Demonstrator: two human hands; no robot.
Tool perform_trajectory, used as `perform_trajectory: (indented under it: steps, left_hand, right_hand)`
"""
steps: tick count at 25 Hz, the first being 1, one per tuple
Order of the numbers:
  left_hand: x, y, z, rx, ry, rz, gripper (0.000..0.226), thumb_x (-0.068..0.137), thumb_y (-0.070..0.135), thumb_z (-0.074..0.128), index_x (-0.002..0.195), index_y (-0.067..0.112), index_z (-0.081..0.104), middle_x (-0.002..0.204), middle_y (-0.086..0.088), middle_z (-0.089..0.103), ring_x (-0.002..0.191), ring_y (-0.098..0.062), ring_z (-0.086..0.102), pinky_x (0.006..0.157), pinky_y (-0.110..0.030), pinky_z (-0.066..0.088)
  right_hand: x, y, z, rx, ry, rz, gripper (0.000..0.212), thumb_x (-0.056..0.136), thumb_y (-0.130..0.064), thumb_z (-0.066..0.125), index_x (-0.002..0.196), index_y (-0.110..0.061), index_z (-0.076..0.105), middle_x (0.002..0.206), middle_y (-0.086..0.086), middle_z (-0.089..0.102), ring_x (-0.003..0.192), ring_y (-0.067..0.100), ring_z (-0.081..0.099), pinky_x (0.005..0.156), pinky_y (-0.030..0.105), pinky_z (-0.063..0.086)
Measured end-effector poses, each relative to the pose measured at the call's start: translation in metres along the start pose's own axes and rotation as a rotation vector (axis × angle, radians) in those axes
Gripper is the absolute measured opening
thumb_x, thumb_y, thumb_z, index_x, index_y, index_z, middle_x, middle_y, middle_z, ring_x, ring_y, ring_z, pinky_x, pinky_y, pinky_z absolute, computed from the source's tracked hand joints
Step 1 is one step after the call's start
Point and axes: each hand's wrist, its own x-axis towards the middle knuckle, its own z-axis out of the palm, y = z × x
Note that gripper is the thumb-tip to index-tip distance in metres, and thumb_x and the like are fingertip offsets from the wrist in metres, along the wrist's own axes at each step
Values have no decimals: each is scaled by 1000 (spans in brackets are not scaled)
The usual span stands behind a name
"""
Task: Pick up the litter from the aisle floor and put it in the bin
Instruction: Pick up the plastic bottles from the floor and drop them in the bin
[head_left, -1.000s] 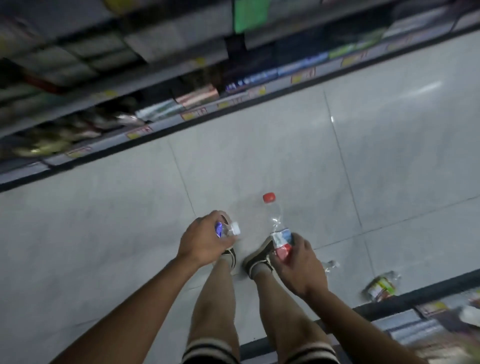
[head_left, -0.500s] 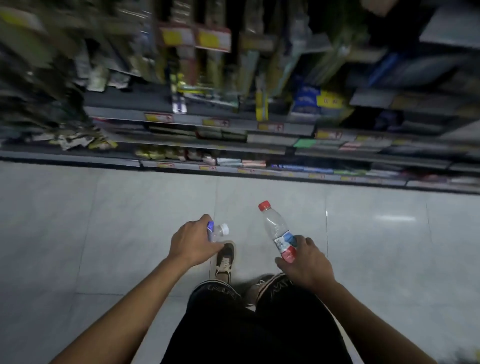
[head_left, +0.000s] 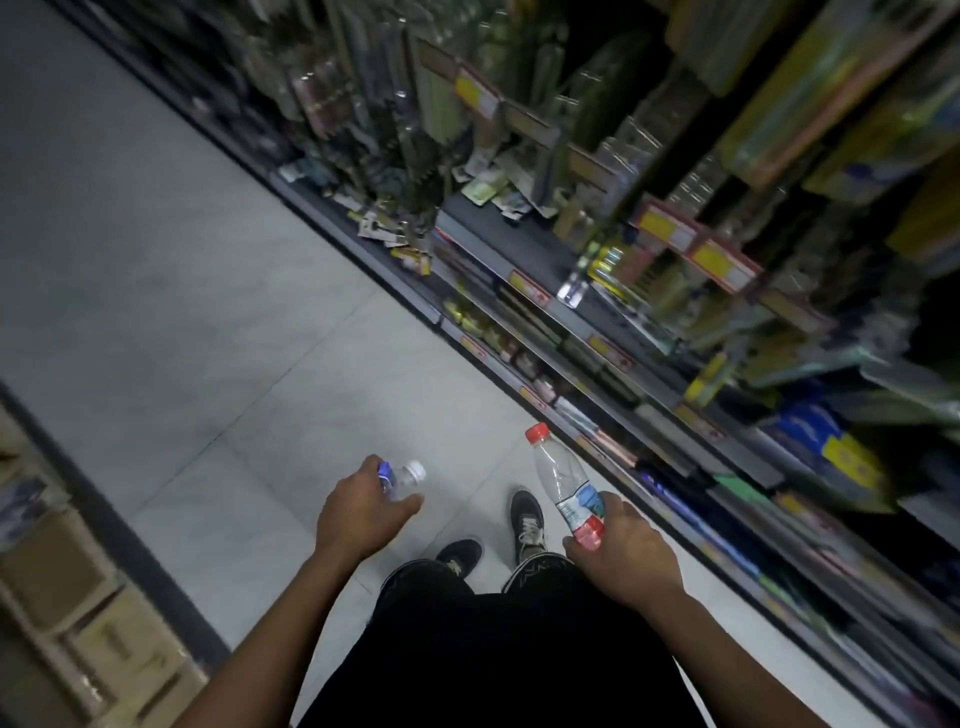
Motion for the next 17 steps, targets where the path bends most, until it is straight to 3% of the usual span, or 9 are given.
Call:
perform_trajectory:
  steps: [10, 17]
  left_hand:
    - [-19, 43, 9, -134, 167, -231, 44, 73, 54, 76, 92, 24, 49, 74, 6, 59, 62, -12, 56, 51, -26, 37]
    - [-42, -5, 13, -273, 267, -511, 47, 72, 54, 77, 88, 23, 46, 73, 6, 59, 64, -13, 56, 53, -29, 39]
  right_hand:
    - [93, -1, -59, -117, -103, -271, 68, 77, -62, 67, 132, -25, 48, 112, 1, 64, 96, 24, 65, 75, 35, 49]
    - [136, -92, -64, -235, -207, -512, 51, 71, -64, 65, 108, -31, 53, 97, -5, 65, 81, 20, 63, 70, 35, 53]
